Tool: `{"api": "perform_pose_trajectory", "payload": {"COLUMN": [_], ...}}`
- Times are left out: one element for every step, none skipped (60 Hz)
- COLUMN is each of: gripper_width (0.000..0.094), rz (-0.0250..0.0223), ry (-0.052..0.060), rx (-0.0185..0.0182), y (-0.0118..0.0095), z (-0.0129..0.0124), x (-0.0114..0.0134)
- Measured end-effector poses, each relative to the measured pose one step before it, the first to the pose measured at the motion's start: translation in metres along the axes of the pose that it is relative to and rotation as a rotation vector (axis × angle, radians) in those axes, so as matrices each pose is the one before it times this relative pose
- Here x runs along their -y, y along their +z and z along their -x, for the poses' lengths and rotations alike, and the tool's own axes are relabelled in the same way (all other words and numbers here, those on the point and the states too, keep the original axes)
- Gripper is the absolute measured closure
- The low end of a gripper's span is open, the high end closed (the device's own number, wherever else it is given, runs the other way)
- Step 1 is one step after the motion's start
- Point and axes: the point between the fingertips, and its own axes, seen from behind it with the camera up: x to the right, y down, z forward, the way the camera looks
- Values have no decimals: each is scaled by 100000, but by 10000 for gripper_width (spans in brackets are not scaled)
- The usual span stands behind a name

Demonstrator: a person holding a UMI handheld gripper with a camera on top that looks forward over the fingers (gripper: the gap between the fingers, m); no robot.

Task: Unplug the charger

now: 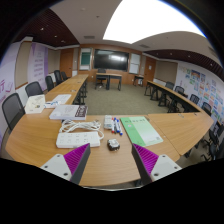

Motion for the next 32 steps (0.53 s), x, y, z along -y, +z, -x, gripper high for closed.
{"api": "perform_pose_trajectory", "payload": {"gripper_width": [82,81,81,82,83,82,83,83,83,81,81,82,82,83,81,82,82,82,80,79,80,79,81,81,83,82,81,80,80,79,80,79], "rz": [-360,-310,-238,-61,81,243,356,303,480,447,274,58,-64,-91,-90,-114,-212,-505,-158,-124,-77,-25,-11,101,186,239,102,-68,-61,-9,38,46], "ry": [151,128,22,-65,-163,-226,-258,-268,-239,-91,28,94,68,81,60,9,-7,12,33,96,55,46,91,133,251,402,350,113,68,159,94,25], "rx": [-392,-345,-379,-377,-376,-427,-371,-269,-284,-224,-64,91,174,140,108,15,-89,-62,-262,-221,-142,-75,-97,-98,116,157,168,105,198,185,73,-28], "y": [-1027,-950,-913,-908,-901,-855,-794,-607,-832,-749,-761,-715,-673,-604,-586,-527,-441,-90,-356,-350,-317,-331,-259,-240,-360,-258,-253,-210,-144,-138,-67,-82], "z": [63,89,40,64,36,55,34,-55,83,71,89,123,146,143,136,155,178,-563,15,46,32,35,38,23,-256,78,75,73,46,58,60,10], "x": [-109,-79,-120,-129,-184,-234,-227,-280,-111,-180,-102,-51,-36,-38,19,30,52,-859,46,17,-14,-36,-54,-71,-200,-31,18,43,35,19,-5,-19]}}
